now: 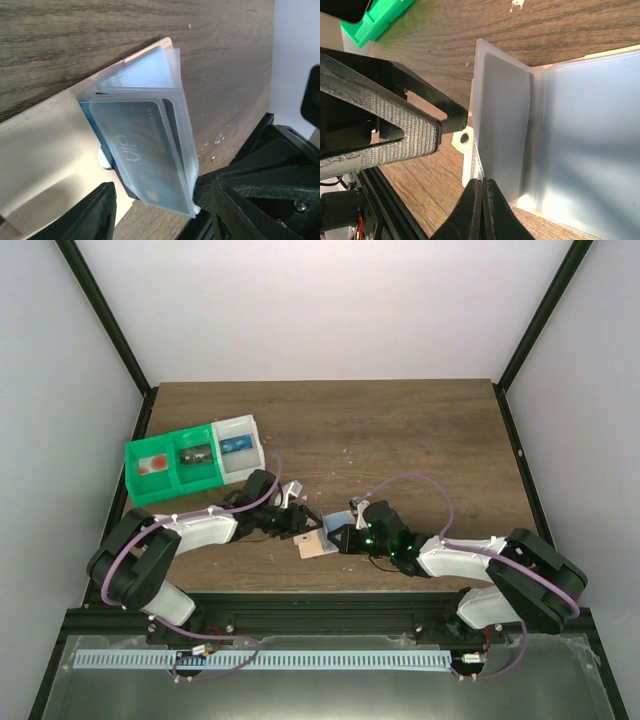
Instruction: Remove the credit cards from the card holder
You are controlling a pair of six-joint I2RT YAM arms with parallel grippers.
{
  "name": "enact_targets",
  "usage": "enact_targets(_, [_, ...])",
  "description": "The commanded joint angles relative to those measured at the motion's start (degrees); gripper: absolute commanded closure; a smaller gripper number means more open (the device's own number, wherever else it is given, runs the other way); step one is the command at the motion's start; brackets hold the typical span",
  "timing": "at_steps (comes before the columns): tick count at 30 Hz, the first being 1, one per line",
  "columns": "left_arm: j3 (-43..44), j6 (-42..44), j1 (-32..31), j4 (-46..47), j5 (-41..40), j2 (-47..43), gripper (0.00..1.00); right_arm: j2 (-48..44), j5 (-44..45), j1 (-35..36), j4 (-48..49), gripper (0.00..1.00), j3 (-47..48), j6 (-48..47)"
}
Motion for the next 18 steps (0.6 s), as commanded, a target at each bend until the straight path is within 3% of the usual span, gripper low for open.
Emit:
enact_targets(1, [-1.1, -1.8, 0.1, 5.0, 3.7, 0.7, 0.46, 0.6, -1.2, -0.1, 0.8, 1.00, 1.3, -1.2])
enact_targets(18, [-0.9, 0.0, 0.1, 3.2, 1.0, 3.0, 0.50, 2.5, -2.6, -0.1, 2.0, 0.99, 1.5, -0.6])
